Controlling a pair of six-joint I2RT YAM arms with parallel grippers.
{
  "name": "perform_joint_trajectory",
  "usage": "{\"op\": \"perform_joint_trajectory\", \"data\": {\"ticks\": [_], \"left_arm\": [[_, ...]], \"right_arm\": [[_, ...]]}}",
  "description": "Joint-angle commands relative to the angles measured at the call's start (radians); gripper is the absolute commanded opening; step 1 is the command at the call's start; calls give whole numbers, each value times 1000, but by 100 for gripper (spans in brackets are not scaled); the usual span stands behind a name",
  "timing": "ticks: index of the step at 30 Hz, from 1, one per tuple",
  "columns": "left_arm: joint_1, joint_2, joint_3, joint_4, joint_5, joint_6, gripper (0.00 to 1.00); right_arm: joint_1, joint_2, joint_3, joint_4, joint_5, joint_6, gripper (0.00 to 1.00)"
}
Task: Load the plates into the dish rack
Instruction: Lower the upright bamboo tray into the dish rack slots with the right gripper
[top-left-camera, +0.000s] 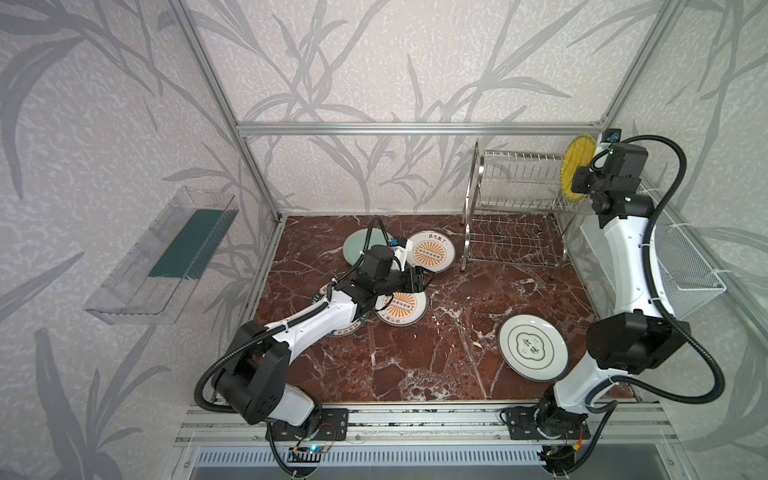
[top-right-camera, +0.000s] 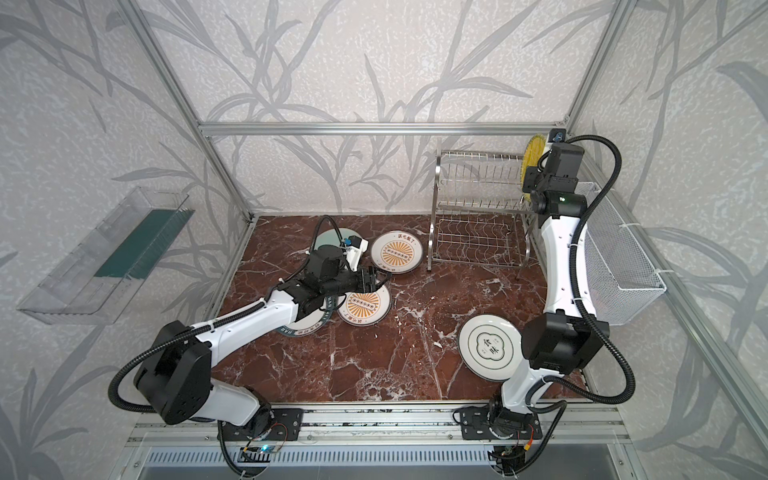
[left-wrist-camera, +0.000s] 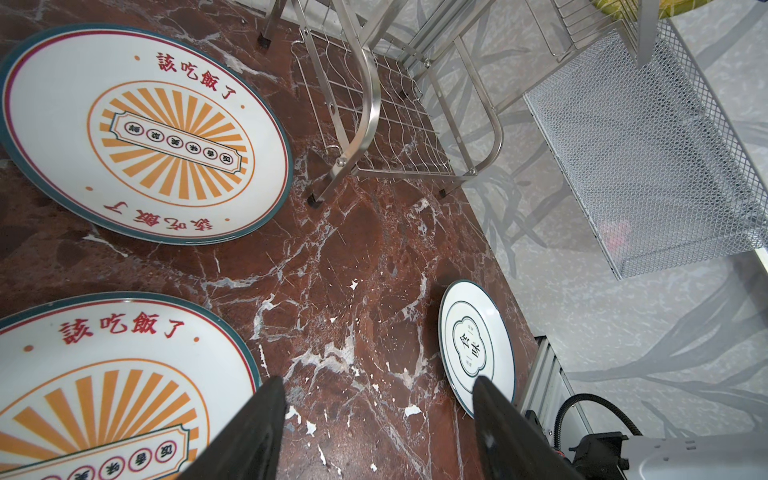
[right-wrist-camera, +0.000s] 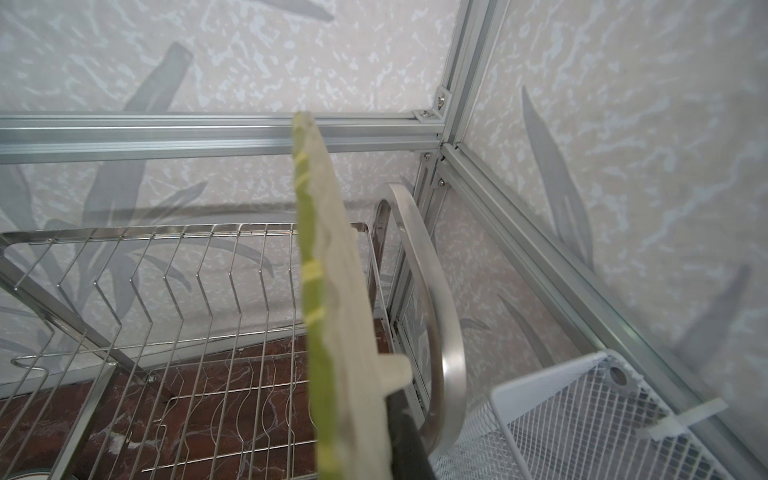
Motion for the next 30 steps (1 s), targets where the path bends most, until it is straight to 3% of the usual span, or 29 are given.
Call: {"op": "perform_joint_trajectory", "data": {"ticks": [1, 30], "left_arm": [[2, -30, -15, 15, -11, 23, 69], [1, -41, -15, 0, -14, 28, 69]], "right_arm": [[-2, 12, 42, 36, 33, -11, 0], [0, 51, 9, 40, 30, 3, 0]]}}
